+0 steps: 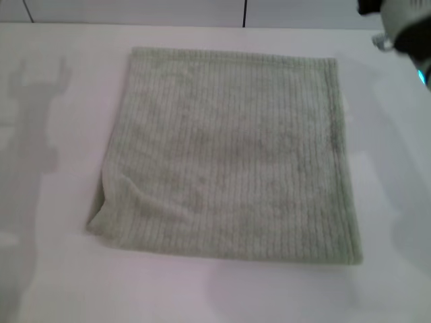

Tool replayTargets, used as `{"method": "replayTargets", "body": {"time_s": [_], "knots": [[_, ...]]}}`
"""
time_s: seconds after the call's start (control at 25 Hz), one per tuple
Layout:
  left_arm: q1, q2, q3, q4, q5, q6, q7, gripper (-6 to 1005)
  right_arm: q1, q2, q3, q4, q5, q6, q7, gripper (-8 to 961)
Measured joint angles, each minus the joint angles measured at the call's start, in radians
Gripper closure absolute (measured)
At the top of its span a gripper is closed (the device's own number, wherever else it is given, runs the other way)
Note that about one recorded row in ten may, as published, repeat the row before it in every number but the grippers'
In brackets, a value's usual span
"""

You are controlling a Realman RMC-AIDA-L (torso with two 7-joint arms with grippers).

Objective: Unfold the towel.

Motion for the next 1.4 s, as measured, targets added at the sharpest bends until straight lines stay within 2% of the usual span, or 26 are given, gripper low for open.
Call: {"method": "replayTargets", "body": {"time_s": [0.08, 0.12, 0.16, 0.28, 0.32, 0.4, 0.48, 0.52, 0.72, 0.92, 1.12, 1.4], "knots": [[-0.001, 0.0, -0.002, 0.015, -0.003, 0.005, -0.009, 196, -0.026, 0.003, -0.044, 0.081, -0.144, 0.167, 0.146, 935], [-0.004, 0.001, -0.005, 0.037, -0.009, 0.011, -0.019, 196, -0.023, 0.005, -0.071, 0.222, -0.32, 0.382, 0.363, 935], [-0.004, 0.001, -0.005, 0.037, -0.009, 0.011, -0.019, 197, -0.023, 0.005, -0.071, 0.222, -0.32, 0.382, 0.363, 935], [-0.019, 0.002, -0.006, 0.081, -0.018, 0.022, -0.027, 197, 0.008, 0.01, -0.12, 0.479, -0.429, 0.703, 0.632, 935], [-0.019, 0.002, -0.006, 0.081, -0.018, 0.022, -0.027, 197, 0.009, 0.012, -0.162, 0.586, -0.381, 0.834, 0.706, 934], [-0.031, 0.002, -0.003, 0.118, -0.02, 0.033, -0.029, 197, 0.002, 0.012, -0.178, 0.613, -0.336, 0.873, 0.724, 934], [-0.033, 0.001, -0.002, 0.123, -0.019, 0.034, -0.029, 197, -0.031, 0.012, -0.198, 0.633, -0.241, 0.9, 0.776, 934], [-0.036, 0.001, 0.001, 0.13, -0.019, 0.035, -0.03, 197, -0.067, 0.009, -0.201, 0.662, -0.214, 0.91, 0.868, 934], [-0.065, 0.001, 0.031, 0.182, -0.017, 0.007, -0.032, 197, -0.122, 0.009, -0.195, 0.73, -0.172, 0.914, 1.0, 934], [-0.074, 0.001, 0.035, 0.19, -0.017, -0.064, -0.033, 197, -0.143, 0.01, -0.209, 0.741, -0.172, 0.93, 1.024, 751], [-0.067, -0.001, 0.056, 0.194, -0.017, -0.065, -0.041, 197, -0.137, 0.012, -0.223, 0.761, -0.178, 0.931, 1.039, 544], [-0.055, -0.002, 0.067, 0.199, -0.018, -0.066, -0.056, 197, -0.138, 0.013, -0.224, 0.765, -0.185, 0.925, 1.05, 322]]}}
